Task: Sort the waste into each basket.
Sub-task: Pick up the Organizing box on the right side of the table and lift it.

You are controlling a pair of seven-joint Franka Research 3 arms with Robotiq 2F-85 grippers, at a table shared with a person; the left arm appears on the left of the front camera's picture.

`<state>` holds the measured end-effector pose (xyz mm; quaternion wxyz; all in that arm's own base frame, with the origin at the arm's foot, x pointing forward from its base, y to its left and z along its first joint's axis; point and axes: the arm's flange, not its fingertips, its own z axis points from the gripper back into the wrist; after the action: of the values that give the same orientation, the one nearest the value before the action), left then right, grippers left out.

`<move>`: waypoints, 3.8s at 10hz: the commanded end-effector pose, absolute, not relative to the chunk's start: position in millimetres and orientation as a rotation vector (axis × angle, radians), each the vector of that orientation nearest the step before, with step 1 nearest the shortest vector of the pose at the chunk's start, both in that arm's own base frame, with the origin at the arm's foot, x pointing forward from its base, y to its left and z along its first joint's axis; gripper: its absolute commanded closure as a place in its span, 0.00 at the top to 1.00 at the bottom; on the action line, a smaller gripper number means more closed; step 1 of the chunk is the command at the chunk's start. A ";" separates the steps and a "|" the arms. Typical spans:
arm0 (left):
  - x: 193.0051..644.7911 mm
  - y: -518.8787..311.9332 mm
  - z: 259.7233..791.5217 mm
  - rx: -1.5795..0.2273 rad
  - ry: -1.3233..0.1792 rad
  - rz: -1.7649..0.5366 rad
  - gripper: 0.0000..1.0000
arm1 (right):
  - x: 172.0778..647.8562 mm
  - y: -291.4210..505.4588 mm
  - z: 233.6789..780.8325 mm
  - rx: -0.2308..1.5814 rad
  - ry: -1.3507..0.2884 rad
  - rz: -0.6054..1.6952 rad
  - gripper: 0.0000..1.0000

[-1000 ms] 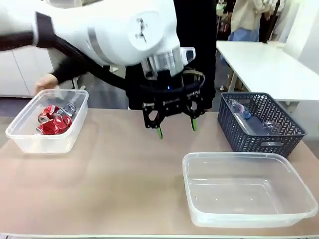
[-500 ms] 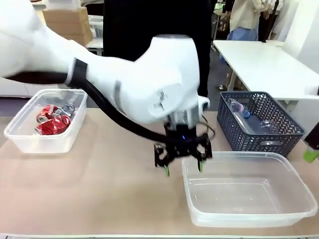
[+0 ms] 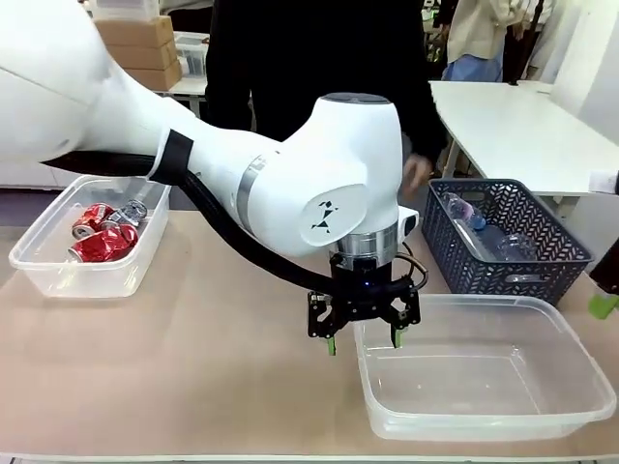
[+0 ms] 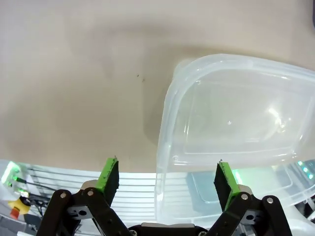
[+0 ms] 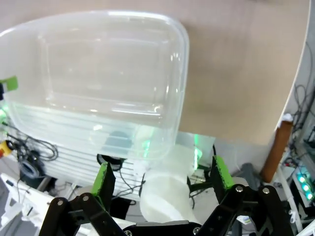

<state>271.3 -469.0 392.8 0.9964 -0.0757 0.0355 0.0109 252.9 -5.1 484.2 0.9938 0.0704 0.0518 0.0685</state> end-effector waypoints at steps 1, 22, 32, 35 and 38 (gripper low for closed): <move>270.4 -467.3 394.6 -0.187 0.041 0.019 1.00 | 263.9 -4.8 444.9 0.156 0.201 0.156 1.00; 283.4 -460.7 383.7 -0.202 0.036 -0.018 0.00 | 237.2 19.0 322.7 0.053 0.283 0.159 0.00; 283.6 -441.6 400.0 -0.258 0.056 -0.028 0.00 | 235.1 15.3 345.4 0.072 0.316 0.081 0.00; 284.8 -396.3 454.0 -0.262 0.107 -0.006 0.00 | 244.8 20.0 423.6 0.056 0.397 0.001 0.00; 270.0 -340.9 507.0 -0.293 0.110 0.007 0.01 | 282.0 40.3 488.3 0.063 0.413 0.012 0.00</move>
<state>262.6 -388.7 499.3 0.9863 -0.1500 0.0665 -0.0189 264.0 47.1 479.6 0.9813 0.0529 0.1850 0.0082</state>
